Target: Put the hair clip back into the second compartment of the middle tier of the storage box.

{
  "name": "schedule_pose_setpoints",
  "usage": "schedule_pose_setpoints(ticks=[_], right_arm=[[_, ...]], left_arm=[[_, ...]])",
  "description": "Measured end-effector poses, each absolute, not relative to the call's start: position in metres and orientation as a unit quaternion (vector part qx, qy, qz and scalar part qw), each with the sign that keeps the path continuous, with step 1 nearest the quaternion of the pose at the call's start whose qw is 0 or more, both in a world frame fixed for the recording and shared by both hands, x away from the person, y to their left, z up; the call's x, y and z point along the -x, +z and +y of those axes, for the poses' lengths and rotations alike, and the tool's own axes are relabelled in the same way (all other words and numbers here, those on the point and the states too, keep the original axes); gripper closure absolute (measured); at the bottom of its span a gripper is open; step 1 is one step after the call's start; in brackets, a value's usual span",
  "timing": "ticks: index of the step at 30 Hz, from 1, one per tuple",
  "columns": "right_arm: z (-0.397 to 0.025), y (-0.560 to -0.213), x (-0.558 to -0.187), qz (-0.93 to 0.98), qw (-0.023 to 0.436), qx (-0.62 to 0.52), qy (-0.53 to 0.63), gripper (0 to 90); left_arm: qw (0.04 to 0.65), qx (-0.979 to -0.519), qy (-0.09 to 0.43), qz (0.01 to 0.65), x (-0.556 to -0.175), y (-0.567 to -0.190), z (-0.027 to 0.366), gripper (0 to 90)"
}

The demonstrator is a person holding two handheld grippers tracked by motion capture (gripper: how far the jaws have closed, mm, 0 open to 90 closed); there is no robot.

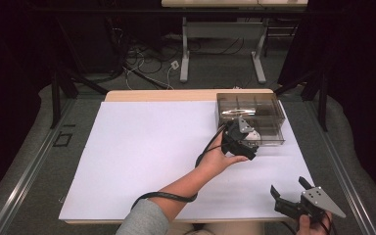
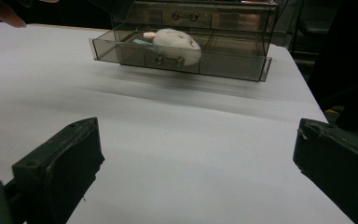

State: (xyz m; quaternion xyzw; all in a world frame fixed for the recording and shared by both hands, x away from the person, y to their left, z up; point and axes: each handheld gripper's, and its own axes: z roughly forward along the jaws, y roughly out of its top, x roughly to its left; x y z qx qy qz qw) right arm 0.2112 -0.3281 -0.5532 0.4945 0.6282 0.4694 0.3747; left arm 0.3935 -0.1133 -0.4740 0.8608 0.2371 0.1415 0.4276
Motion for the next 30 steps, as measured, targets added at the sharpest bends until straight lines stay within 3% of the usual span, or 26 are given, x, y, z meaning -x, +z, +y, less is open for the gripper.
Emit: schedule_pose_setpoints(ticks=[13, 30], right_arm=[[-0.328, -0.553, -0.211, 0.630, 0.376, -0.492, 0.469, 0.9], [-0.327, -0.553, -0.211, 0.630, 0.373, -0.494, 0.469, 0.9]], left_arm=[[0.446, -0.859, 0.133, 0.213, -0.371, -0.466, -0.086, 2.6], [0.457, -0.856, 0.141, 0.197, -0.346, -0.464, -0.038, 1.9]])
